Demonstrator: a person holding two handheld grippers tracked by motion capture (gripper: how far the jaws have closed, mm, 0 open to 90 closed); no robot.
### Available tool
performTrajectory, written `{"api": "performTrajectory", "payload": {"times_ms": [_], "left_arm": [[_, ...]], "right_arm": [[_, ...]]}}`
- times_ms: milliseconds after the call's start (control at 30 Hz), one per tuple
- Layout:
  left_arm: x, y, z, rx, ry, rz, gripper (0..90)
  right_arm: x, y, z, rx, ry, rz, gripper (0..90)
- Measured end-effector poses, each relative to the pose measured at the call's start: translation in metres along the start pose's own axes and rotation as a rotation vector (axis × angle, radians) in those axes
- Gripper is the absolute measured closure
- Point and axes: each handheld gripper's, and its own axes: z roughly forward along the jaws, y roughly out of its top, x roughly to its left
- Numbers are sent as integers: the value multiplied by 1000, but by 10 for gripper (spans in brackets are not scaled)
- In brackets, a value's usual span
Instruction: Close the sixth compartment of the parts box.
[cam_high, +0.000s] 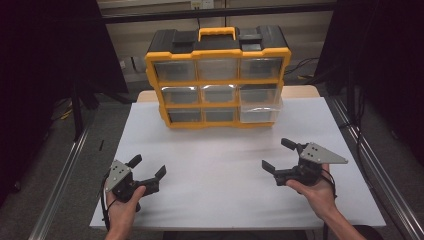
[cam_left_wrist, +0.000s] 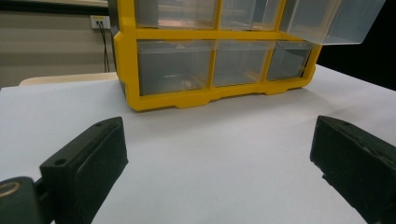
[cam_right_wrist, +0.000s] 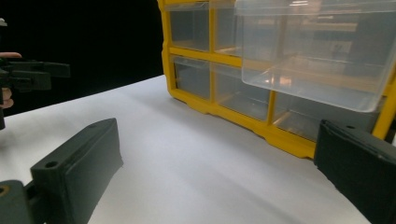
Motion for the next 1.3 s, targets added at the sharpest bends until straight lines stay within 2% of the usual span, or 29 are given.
{"api": "performTrajectory", "payload": {"times_ms": [267,300,400,433,467,533,567,667,700,767,833,867,900,933,967,1000,1100,1300], "left_arm": [[-1,1,1,6,-8,7,39],[-1,0,2,3,-8,-4,39],[-1,1,3,12,-13,8,39],[-2,1,5,0,-11,-8,39],[-1,1,5,5,-22,2,39],[0,1,6,14,-16,9,39],[-2,1,7,3,-13,-9,39],[-2,0,7,2,-23,-10,39],[-1,0,6,13,-26,3,39],[-2,1,6,2,-30,5,39],[-4,1,6,-8,-23,-9,40],[-1,2,4,20,-34,35,39],[-4,1,5,-3,-32,2,39],[-4,1,5,-3,-32,2,39],[-2,1,4,8,-34,22,39],[-2,1,4,1,-33,5,39],[0,1,4,11,-28,13,39],[1,1,1,0,-24,9,39]], "right_arm": [[1,6,12,11,24,-1,42],[1,8,15,5,29,-1,54],[0,10,21,7,37,7,59],[0,11,23,9,39,7,66],[0,11,23,9,39,7,66],[-1,14,27,6,49,9,76],[-2,17,30,-4,51,12,83],[-2,19,33,-6,58,15,96],[-3,20,35,-8,61,18,115],[-3,22,37,-14,63,20,132],[-4,22,38,-16,66,13,144],[-3,23,38,-17,68,17,156],[-3,23,40,-13,72,12,179],[-3,23,40,-13,72,12,179],[-3,24,41,-18,76,13,210],[-3,24,42,-16,76,15,221],[-4,24,44,-14,85,21,250],[-8,26,50,-26,85,31,330]]}}
